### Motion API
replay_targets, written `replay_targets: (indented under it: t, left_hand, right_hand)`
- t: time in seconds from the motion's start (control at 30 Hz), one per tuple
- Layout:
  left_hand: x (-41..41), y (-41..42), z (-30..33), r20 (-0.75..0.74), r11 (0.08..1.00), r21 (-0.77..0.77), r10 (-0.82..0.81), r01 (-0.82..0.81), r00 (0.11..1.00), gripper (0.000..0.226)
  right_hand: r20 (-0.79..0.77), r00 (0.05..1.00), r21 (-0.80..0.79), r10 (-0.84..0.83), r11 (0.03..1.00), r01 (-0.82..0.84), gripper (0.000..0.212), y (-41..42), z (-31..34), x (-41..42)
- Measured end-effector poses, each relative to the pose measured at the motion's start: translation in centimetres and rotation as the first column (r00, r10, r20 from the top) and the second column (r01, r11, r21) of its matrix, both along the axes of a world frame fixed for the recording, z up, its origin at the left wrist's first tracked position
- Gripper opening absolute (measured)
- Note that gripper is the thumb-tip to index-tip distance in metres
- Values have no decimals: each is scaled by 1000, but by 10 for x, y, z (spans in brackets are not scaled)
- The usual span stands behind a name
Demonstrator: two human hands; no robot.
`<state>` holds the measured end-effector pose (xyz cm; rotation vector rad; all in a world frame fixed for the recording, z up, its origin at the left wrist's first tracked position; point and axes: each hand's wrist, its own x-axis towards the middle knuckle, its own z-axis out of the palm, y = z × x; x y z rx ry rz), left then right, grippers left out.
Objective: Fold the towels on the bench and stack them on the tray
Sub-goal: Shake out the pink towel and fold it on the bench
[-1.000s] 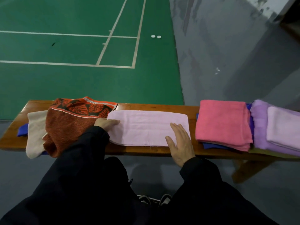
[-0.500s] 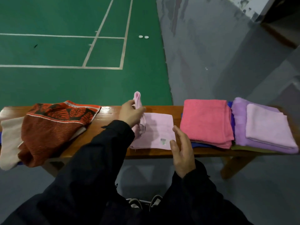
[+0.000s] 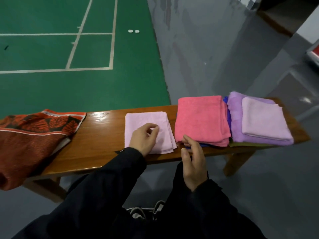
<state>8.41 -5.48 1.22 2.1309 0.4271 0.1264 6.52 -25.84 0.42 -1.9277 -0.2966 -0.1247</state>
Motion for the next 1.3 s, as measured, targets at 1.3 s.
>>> replay_targets:
  t: [1.3]
  left_hand:
    - [12,-51,162,128,269,-951,-103,152,986,50]
  right_hand:
    - [-589,668,744,455,629,228,44,-18,95,59]
